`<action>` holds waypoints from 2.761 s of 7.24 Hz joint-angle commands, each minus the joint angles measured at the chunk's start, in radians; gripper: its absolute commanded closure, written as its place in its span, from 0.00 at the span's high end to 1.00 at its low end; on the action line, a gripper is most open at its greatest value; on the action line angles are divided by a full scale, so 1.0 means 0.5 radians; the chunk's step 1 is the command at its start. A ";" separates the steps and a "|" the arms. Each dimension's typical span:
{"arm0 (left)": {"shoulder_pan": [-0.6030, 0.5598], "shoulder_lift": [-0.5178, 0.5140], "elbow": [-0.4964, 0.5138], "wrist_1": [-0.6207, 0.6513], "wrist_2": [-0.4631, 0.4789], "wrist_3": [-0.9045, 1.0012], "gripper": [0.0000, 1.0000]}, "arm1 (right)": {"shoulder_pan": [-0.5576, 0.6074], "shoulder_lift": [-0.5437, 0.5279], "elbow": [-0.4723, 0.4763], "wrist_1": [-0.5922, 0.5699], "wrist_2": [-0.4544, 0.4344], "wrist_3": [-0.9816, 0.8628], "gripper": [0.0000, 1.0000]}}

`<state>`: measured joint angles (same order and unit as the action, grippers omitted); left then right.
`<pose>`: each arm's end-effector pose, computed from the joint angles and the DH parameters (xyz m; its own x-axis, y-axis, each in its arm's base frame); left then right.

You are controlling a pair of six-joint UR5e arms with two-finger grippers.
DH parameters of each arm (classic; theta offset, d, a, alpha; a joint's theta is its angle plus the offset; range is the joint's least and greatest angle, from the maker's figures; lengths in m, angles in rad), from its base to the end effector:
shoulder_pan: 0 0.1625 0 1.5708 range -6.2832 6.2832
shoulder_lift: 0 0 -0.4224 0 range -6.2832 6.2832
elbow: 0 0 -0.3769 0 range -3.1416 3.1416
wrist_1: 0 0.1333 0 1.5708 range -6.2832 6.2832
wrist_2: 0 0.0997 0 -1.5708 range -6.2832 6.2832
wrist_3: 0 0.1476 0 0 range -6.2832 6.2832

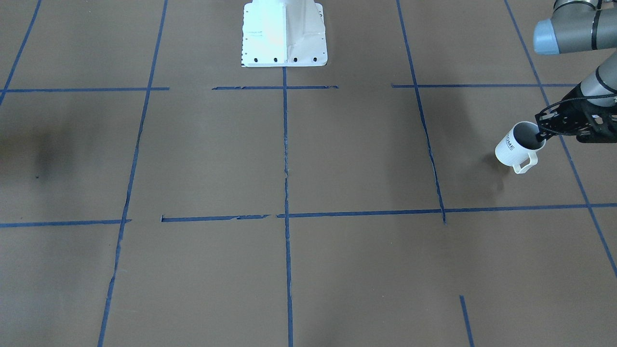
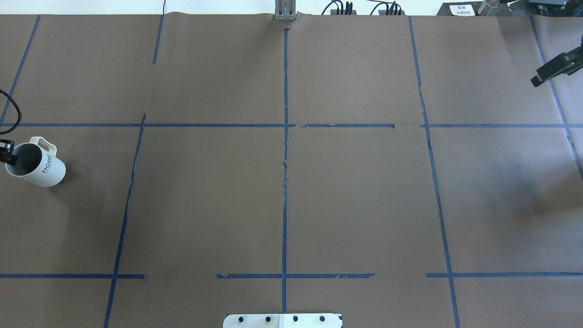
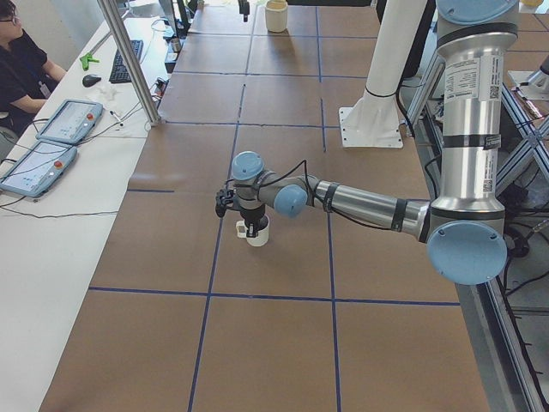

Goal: Left arm hands cup to right arm to dump lemon

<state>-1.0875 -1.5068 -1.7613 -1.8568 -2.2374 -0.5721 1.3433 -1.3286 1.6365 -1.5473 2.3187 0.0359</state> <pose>0.1880 -0.4487 0.6028 0.7187 0.0524 -0.6933 -0.0435 0.9986 0.0304 -0.1010 -0.5822 0.5282 0.6715 -0.3476 0.6544 0.1893 0.9343 0.3021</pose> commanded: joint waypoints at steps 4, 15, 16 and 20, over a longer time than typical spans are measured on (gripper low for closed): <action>0.049 -0.024 0.068 -0.140 -0.041 0.018 1.00 | 0.071 -0.144 0.007 -0.148 0.020 -0.222 1.00; -0.703 0.083 0.016 0.450 -0.093 1.104 1.00 | 0.391 -0.567 0.059 -0.148 0.056 -0.345 1.00; -0.706 0.090 0.013 0.443 -0.096 1.092 1.00 | 0.391 -0.564 0.062 -0.148 0.056 -0.348 1.00; -0.810 0.206 -0.030 0.462 -0.167 1.259 1.00 | 0.388 -0.552 0.062 -0.148 0.056 -0.348 1.00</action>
<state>-1.4747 -1.4288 -1.7629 -1.6296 -2.3196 0.0027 1.5381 -1.6059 1.6674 -1.6214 2.3470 -0.1380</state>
